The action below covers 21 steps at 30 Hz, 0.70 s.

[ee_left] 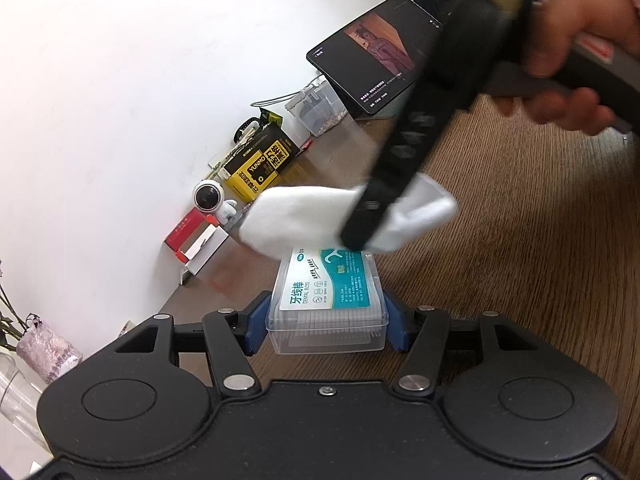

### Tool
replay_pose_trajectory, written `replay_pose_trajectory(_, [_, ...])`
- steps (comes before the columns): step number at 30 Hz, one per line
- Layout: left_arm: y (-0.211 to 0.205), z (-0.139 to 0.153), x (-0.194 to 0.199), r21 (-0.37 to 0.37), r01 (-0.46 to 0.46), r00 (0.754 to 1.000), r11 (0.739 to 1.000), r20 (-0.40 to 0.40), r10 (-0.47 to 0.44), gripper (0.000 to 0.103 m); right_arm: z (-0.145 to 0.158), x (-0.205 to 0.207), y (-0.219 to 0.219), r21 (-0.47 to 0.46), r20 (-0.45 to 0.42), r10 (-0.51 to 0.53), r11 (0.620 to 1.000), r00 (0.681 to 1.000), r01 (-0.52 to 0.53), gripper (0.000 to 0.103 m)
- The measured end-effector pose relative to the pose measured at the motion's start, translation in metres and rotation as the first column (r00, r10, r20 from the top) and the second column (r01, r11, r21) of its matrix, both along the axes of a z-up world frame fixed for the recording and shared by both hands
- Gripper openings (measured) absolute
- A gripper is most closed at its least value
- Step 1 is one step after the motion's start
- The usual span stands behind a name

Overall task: Clean container
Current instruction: 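Rub the tissue back and forth across the box lid with the right gripper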

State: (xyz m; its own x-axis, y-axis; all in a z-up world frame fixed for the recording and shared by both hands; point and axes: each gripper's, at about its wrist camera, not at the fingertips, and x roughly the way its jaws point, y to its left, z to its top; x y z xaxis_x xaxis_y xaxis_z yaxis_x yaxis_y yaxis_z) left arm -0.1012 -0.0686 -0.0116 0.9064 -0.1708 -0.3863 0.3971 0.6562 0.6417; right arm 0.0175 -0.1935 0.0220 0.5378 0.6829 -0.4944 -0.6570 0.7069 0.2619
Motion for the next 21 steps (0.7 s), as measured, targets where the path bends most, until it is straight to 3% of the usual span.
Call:
replay_pose_trajectory(10, [0.001,0.001,0.002,0.002,0.0,1.0,1.0,0.004,0.0,0.056,-0.004,-0.008,-0.003,-0.006,-0.017,-0.013,1.0,1.0,0.013,0.007])
replay_pose_trajectory(21, [0.002,0.0,0.008,0.001,0.0,1.0,1.0,0.003,0.0,0.056,0.005,-0.035,0.018,-0.006,0.01,0.121,0.993,0.993,-0.121,0.007])
